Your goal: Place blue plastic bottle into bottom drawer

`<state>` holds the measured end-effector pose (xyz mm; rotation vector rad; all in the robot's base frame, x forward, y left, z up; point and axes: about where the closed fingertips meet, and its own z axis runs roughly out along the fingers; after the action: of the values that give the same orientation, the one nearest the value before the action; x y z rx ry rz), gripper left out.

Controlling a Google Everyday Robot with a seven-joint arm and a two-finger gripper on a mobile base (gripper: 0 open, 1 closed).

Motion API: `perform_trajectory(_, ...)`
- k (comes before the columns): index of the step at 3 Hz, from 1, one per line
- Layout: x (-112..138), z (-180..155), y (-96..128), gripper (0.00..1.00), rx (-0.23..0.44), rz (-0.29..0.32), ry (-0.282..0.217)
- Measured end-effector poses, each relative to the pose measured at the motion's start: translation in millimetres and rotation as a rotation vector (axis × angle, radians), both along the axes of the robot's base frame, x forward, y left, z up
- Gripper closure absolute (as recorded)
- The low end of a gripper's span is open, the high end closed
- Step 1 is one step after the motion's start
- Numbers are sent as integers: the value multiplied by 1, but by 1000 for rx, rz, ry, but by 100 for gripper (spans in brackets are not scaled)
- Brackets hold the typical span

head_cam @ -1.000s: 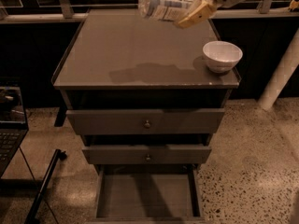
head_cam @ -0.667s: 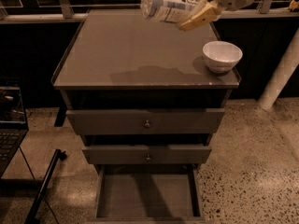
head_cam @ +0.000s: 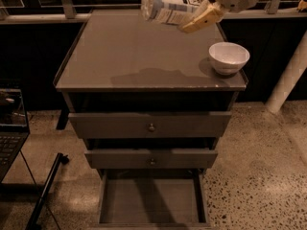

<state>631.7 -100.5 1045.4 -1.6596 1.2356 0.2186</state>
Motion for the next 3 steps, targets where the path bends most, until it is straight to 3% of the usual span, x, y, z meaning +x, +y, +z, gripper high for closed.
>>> perform_trajectory(1,-26,26,7,100,27,0,-72)
perform_trajectory(2,-95,88,38,100,98,-12,-242)
perform_trajectory(3,-131,95,69,100,211,-30,-319)
